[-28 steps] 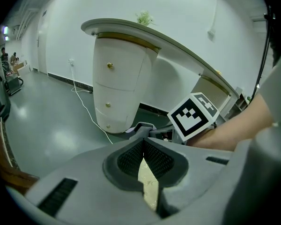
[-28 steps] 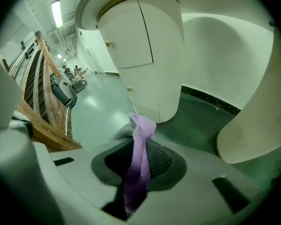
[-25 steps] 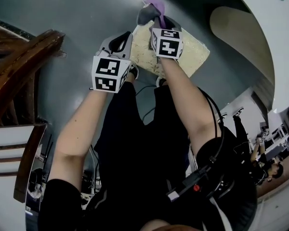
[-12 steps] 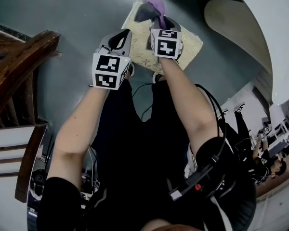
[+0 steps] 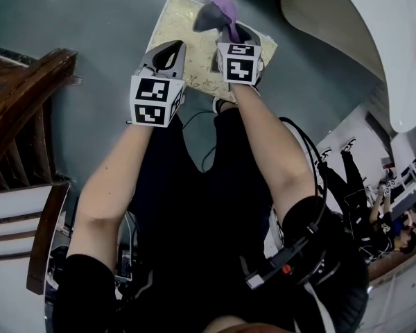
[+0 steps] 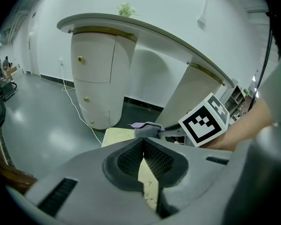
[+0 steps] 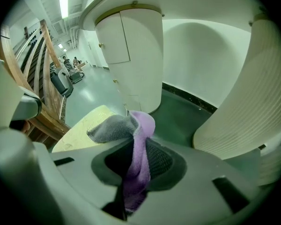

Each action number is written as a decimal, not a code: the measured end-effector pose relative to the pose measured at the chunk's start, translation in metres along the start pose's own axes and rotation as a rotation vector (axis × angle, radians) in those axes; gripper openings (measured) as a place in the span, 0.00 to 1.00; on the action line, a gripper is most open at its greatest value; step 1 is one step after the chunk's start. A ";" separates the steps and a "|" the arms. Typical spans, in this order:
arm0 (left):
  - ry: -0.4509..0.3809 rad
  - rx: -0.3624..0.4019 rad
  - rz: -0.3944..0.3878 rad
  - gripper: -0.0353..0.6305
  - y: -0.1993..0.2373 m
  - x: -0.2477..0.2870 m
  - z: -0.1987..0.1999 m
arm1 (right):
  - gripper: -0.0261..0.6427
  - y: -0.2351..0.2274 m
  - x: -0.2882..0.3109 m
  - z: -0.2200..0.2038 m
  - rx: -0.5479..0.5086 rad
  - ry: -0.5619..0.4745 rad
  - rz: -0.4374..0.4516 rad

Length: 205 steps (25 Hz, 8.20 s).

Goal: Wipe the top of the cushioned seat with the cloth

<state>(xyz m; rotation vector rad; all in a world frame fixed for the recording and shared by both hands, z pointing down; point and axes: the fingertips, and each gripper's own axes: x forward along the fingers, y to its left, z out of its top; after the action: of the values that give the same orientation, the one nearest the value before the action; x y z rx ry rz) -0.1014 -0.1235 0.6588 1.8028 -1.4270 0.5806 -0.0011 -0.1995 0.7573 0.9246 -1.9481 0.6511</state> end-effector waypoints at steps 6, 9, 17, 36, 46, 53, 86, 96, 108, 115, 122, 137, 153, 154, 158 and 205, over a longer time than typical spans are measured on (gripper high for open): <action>-0.003 0.016 -0.014 0.06 -0.025 0.011 0.006 | 0.16 -0.026 -0.011 -0.018 0.020 0.005 -0.012; 0.001 0.023 -0.019 0.06 -0.037 0.015 0.008 | 0.16 -0.039 -0.017 -0.026 0.024 0.011 -0.017; -0.003 0.072 -0.017 0.06 -0.060 0.019 0.009 | 0.16 -0.071 -0.031 -0.048 0.068 0.024 -0.034; 0.054 0.077 -0.044 0.06 -0.080 0.016 0.007 | 0.16 -0.127 -0.099 -0.052 0.200 -0.032 -0.044; 0.028 0.121 -0.059 0.06 0.002 -0.028 0.021 | 0.16 0.015 -0.091 0.021 0.154 -0.137 0.067; 0.044 0.133 -0.056 0.06 0.065 -0.056 0.008 | 0.16 0.113 -0.042 0.044 0.109 -0.097 0.102; 0.032 0.170 -0.118 0.06 -0.033 -0.032 -0.007 | 0.16 0.056 -0.014 -0.040 0.082 0.025 0.094; 0.040 0.143 -0.047 0.06 -0.054 -0.016 -0.004 | 0.16 0.007 -0.036 -0.074 0.127 0.048 0.094; 0.061 0.121 -0.022 0.06 -0.096 -0.006 -0.008 | 0.16 -0.055 -0.065 -0.111 0.249 0.084 0.054; 0.068 0.119 -0.016 0.06 -0.089 -0.014 -0.008 | 0.16 -0.102 -0.084 -0.143 0.283 0.144 -0.057; 0.078 0.129 -0.061 0.06 -0.050 -0.033 -0.012 | 0.16 -0.073 -0.118 -0.100 0.330 0.004 -0.108; 0.028 0.130 -0.054 0.06 0.086 -0.100 -0.017 | 0.16 0.146 -0.053 0.009 0.236 -0.079 0.073; 0.071 0.033 -0.002 0.06 0.083 -0.093 -0.054 | 0.17 0.153 0.009 -0.021 0.094 0.020 0.065; 0.072 0.031 0.000 0.06 0.080 -0.092 -0.054 | 0.17 0.150 0.008 -0.024 0.101 0.021 0.064; 0.072 0.040 -0.005 0.06 0.061 -0.085 -0.053 | 0.17 0.132 0.002 -0.038 0.143 0.023 0.069; 0.056 0.101 -0.028 0.06 -0.084 -0.063 -0.051 | 0.15 -0.070 -0.124 -0.178 0.314 0.048 -0.031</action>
<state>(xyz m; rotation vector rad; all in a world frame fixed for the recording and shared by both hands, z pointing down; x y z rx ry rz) -0.0328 -0.0370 0.6206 1.8680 -1.3541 0.6940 0.1841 -0.0676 0.7441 1.1161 -1.8157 0.9703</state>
